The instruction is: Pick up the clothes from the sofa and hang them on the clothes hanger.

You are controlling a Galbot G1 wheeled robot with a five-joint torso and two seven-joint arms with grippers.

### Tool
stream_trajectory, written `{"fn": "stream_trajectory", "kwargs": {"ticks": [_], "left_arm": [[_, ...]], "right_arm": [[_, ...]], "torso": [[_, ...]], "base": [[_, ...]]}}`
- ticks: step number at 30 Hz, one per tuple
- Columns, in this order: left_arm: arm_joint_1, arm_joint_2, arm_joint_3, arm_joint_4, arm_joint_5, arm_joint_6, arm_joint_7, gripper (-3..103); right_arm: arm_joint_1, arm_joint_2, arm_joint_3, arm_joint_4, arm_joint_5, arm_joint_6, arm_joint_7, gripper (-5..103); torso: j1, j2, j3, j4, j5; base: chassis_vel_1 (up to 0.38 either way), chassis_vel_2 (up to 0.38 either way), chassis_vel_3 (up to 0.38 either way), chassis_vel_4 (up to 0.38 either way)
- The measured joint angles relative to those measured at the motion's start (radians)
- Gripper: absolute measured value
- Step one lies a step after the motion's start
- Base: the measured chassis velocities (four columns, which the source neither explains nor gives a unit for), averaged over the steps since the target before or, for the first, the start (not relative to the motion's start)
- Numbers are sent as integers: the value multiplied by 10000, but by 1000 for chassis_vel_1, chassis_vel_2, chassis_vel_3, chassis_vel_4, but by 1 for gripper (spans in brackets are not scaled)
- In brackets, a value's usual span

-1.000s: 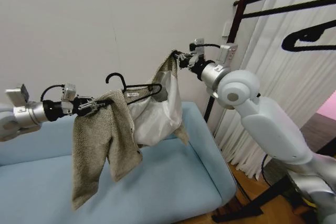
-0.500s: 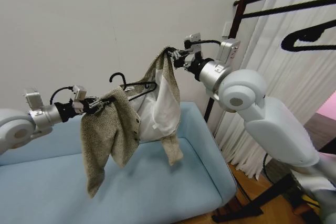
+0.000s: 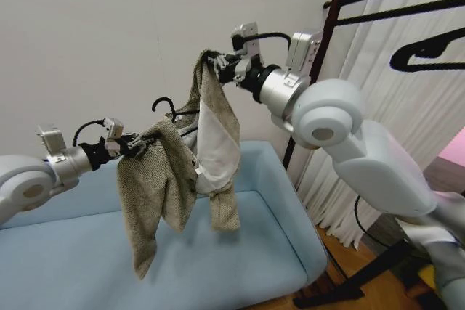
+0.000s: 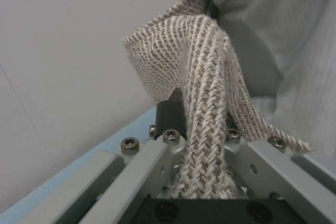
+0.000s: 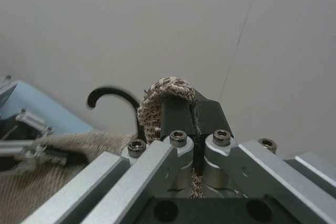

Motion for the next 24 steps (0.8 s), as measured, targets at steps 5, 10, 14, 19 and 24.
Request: {"fn": "stream_trajectory", "kwargs": {"ticks": [5,10,14,19,24], "left_arm": [[-61,-94,-1,-16,-48,-6,-178,5],[-55,-207,-36,-3,-53,-11,-202,5],[12,-297,-40,-6,-28,-25,-19,5],[47,-530,128,-9,117,-43,177,5],[61,-715,204,-5,200,-30,182,5]], "right_arm": [[-194,-32,-691,600,281,25,315,0],[-148,159,-892,569,605,58,509,0],[504,726,-343,-472,656,76,494,0],[1675,1433,423,-1466,1051,33,423,0],[1666,1456,400,-1015,1322,-20,508,0]], "torso": [[-1,0,0,6,-2],[-1,0,-1,3,-2],[0,0,0,5,-3],[0,1,0,4,-4],[-1,1,-1,2,-4]], "base": [[0,0,0,0],[0,0,0,0],[0,0,0,0],[0,0,0,0],[0,0,0,0]]}}
